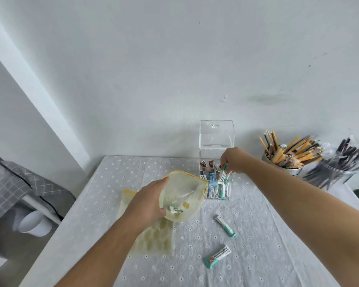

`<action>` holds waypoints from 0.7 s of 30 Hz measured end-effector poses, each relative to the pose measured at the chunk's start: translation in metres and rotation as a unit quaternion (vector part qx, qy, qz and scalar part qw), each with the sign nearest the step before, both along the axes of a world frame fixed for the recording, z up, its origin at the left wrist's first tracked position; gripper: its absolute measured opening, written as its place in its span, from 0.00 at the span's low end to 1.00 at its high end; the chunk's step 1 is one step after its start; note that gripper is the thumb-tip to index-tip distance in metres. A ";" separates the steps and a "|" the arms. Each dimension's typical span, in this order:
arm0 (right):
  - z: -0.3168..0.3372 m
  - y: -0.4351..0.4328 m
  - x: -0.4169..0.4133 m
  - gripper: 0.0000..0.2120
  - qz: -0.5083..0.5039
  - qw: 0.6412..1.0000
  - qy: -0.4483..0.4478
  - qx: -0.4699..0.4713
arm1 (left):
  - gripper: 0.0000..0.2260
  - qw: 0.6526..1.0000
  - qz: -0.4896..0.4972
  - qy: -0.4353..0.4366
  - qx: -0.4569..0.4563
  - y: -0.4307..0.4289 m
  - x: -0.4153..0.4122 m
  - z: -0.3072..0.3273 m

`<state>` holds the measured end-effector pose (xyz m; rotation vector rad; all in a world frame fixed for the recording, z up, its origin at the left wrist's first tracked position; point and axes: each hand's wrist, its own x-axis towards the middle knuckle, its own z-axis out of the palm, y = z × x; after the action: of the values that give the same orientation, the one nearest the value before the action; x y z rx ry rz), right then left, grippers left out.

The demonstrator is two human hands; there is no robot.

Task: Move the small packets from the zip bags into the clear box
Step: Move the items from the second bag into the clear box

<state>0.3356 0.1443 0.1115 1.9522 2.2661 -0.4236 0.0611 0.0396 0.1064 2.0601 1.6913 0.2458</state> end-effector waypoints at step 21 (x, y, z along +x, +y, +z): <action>0.011 -0.017 -0.016 0.08 -0.013 0.981 0.190 0.038 | 0.38 1.000 0.002 0.020 -0.003 -0.004 -0.002 0.002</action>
<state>0.3197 0.1271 0.1225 2.0907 2.5103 -0.7855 0.0592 0.0356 0.1088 2.0714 1.7164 0.2026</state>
